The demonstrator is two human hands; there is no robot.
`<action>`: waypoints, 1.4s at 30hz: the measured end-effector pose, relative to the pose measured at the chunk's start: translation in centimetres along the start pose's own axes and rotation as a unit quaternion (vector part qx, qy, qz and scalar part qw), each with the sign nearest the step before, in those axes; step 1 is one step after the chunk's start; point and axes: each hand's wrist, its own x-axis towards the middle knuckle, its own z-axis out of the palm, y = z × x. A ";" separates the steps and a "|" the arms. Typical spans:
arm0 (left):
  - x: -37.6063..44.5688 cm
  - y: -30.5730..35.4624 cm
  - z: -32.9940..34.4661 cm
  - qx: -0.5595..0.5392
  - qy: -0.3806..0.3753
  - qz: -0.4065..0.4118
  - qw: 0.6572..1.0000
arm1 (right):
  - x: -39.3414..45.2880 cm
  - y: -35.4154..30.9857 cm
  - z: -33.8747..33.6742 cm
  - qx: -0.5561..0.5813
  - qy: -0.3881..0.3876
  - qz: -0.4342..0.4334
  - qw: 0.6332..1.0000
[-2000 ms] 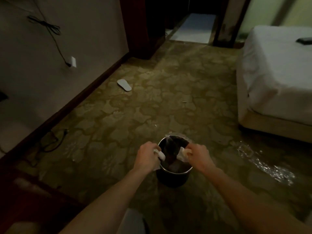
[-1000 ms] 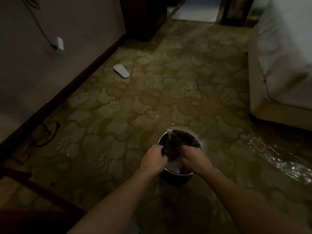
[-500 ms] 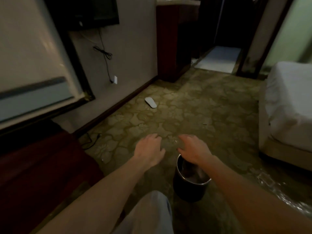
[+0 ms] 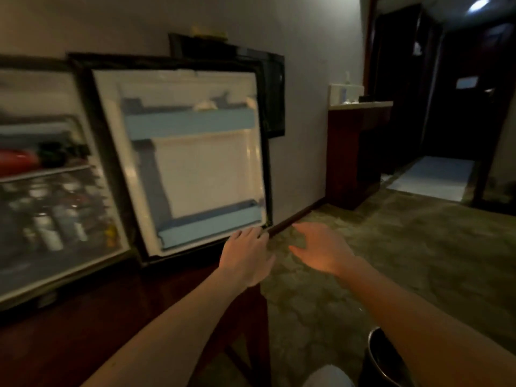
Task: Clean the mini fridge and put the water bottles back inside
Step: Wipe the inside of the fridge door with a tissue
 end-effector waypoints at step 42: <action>2.8 -16.3 -15.9 0.093 0.192 -0.029 0.977 | 17.3 -16.4 -13.9 0.005 0.299 -0.225 0.927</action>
